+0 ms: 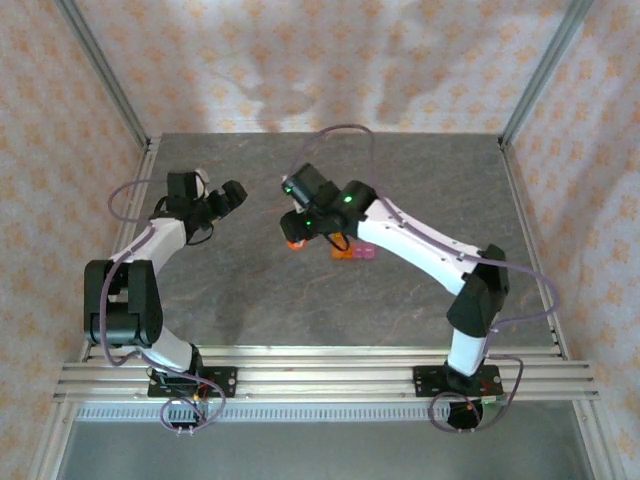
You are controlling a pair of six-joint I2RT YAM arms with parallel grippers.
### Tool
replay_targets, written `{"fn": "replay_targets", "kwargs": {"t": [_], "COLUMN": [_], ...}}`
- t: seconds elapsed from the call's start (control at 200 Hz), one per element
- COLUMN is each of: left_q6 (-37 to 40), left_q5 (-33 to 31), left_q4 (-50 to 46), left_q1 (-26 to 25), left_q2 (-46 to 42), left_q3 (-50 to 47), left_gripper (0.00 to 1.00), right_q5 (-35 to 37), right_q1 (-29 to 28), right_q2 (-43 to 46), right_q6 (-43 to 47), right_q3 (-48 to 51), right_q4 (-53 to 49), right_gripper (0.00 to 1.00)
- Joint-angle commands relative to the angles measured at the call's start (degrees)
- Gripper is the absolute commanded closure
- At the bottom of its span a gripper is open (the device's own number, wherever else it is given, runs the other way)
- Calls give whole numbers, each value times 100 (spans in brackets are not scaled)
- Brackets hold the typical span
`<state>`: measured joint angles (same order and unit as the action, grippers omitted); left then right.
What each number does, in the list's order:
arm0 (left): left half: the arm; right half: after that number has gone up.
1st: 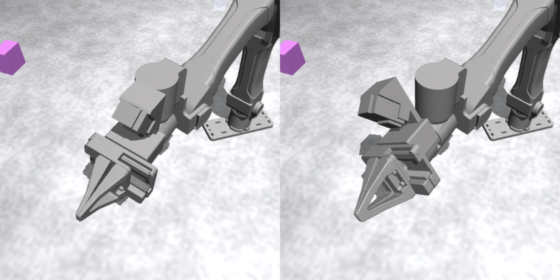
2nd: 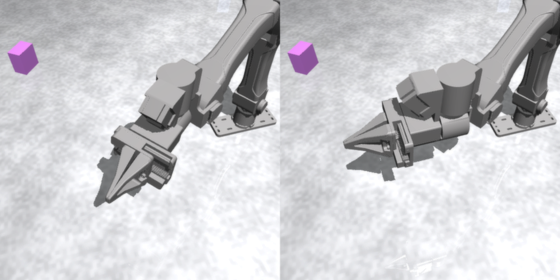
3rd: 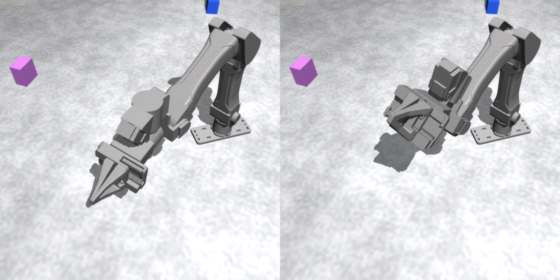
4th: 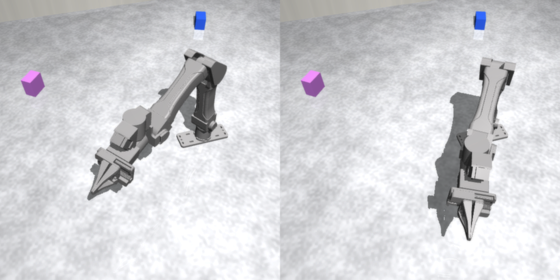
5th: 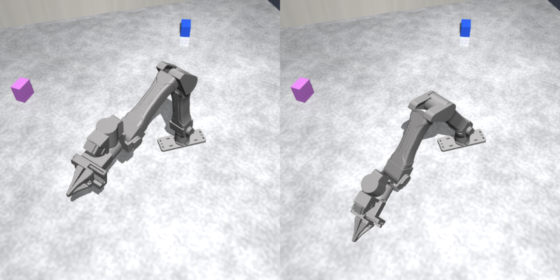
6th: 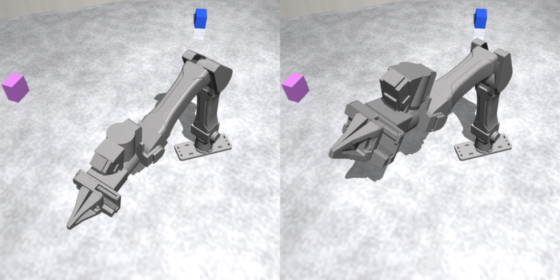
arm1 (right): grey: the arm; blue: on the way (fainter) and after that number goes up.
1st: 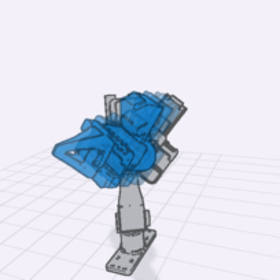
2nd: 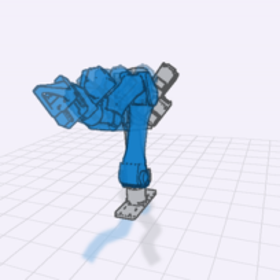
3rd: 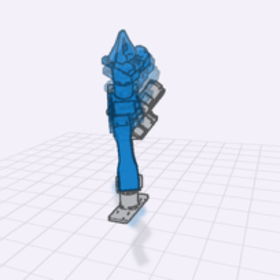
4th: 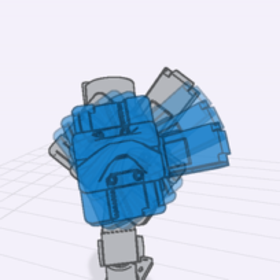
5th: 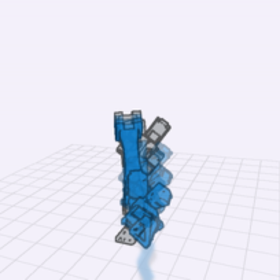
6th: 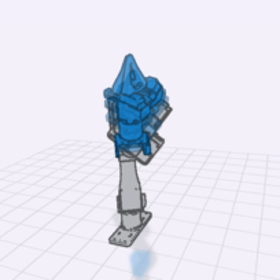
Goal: Sort the pills into containers
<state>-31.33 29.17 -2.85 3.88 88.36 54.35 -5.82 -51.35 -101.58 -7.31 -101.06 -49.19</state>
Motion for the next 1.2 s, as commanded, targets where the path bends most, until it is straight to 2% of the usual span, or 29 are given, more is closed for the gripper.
{"fn": "replay_targets", "kwargs": {"t": [0.0,0.135,0.24,0.551,0.791,0.976,1.196], "left_q6": [428,721,1036,2005,3226,3946,4505], "left_q5": [-288,-288,-331,-282,-522,-655,-906], "left_q4": [321,489,616,1616,2730,3063,3115], "left_q1": [-241,-638,-926,-1762,-2625,-3205,-3647], "left_q2": [-245,-338,-504,-799,-790,-719,-693], "left_q3": [26,-21,-70,-504,-1048,-1070,-1092], "left_gripper": [0,0,0,0,0,0,0], "right_q5": [210,62,-351,-1423,-2056,-2420,-2861], "right_q1": [353,932,1435,2502,2797,2821,2822], "right_q2": [452,788,979,702,447,348,438], "right_q6": [172,82,-30,-61,-185,-142,-287], "right_q3": [283,537,683,207,165,119,254], "right_q4": [61,75,138,-308,-376,-500,-398], "right_gripper": [61,61,60,60,60,59,58]}}
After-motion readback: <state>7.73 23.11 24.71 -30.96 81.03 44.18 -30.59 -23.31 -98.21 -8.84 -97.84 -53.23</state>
